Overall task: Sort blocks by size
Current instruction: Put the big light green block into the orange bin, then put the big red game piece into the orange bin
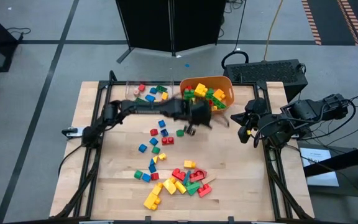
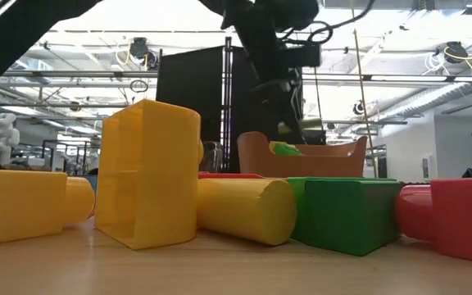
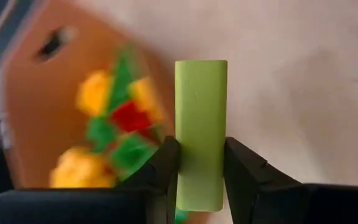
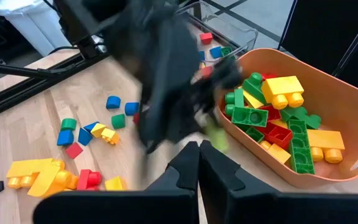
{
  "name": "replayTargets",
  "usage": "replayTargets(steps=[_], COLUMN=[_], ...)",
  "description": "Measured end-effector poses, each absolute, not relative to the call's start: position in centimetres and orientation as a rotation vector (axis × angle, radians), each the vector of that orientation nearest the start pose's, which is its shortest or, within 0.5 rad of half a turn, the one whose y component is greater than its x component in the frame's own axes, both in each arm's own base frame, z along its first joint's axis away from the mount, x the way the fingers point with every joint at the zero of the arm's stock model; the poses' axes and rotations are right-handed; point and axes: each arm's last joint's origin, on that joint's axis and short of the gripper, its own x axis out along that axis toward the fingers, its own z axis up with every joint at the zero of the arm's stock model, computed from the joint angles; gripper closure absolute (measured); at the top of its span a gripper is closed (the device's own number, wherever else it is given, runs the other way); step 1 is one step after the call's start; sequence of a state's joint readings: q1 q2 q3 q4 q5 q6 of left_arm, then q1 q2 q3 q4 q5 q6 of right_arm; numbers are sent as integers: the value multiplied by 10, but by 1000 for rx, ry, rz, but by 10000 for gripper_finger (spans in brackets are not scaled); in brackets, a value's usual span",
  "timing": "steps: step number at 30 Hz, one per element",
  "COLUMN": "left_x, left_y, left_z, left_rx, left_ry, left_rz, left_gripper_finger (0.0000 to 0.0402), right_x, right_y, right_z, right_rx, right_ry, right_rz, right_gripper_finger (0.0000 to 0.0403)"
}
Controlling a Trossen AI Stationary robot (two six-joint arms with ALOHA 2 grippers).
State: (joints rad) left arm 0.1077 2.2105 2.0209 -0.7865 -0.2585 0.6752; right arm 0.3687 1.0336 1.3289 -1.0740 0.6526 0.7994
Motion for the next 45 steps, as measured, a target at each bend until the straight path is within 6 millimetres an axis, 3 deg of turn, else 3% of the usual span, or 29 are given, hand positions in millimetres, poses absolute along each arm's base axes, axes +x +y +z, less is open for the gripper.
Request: replayTargets(steps=[10, 13, 17, 24, 27, 35, 39, 45], left_x=[469, 464, 460, 467, 463, 430, 425, 407], left_y=[173, 190, 197, 172, 154, 88, 64, 47], left_z=[281, 282, 279, 276, 277, 262, 275, 323], left_rx=[410, 306, 227, 283, 265, -69, -22, 140], left_ry=[845, 810, 806, 836, 960, 1397, 1412, 1305], left_rz=[434, 505, 430, 293, 318, -114, -89, 147], left_gripper_finger=[314, 308, 264, 142, 111, 103, 103, 103], right_x=[161, 160, 160, 160, 160, 159, 159, 158], right_y=[43, 43, 43, 42, 42, 42, 42, 41], right_z=[394, 394, 394, 394, 394, 393, 393, 392], right_rx=[372, 363, 349, 324, 320, 323, 325, 314], right_ry=[536, 540, 544, 531, 534, 541, 543, 562], right_rz=[-518, -518, -514, -534, -535, -541, -539, -542], right_gripper_finger=[399, 399, 399, 399, 399, 399, 399, 399])
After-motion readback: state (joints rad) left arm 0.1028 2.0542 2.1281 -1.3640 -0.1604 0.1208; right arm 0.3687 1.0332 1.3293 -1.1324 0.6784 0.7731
